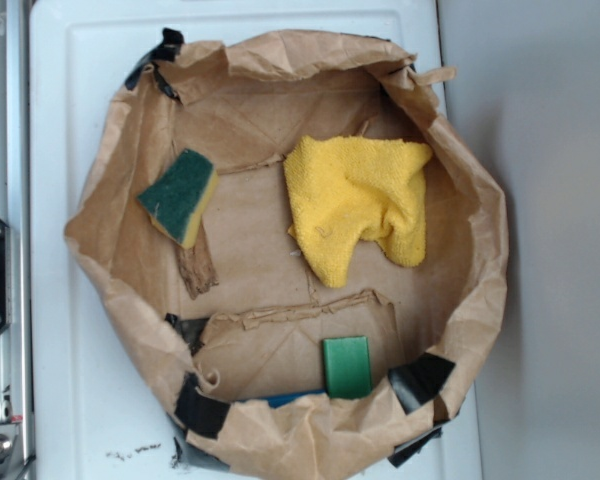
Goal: Grab the green sponge.
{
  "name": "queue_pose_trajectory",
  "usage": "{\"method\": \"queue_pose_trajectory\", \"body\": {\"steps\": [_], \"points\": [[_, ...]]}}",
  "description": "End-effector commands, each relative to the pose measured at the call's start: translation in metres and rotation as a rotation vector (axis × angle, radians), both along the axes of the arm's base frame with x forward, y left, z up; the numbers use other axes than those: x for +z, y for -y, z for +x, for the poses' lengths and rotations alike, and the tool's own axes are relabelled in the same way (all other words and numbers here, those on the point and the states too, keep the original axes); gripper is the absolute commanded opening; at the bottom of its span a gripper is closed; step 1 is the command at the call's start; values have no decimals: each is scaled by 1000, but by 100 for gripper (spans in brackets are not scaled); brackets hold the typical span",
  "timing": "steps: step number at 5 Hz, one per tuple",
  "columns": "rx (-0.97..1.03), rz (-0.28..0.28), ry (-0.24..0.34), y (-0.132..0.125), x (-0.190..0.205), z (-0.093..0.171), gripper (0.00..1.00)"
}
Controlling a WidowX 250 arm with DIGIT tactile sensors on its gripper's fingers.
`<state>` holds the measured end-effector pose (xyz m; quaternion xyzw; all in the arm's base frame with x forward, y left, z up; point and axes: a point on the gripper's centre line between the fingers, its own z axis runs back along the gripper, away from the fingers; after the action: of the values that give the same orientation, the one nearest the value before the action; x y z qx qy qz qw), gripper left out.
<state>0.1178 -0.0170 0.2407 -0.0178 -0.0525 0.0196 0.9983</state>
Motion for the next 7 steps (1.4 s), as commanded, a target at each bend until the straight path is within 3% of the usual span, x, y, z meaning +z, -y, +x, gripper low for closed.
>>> {"method": "queue_pose_trajectory", "body": {"steps": [1,3,4,7], "points": [[0,0,0,0,0,0,100],[155,-3,1,-11,-8,70,100],[230,19,26,-36,-15,109,100],[230,19,26,-36,-15,109,100]]}}
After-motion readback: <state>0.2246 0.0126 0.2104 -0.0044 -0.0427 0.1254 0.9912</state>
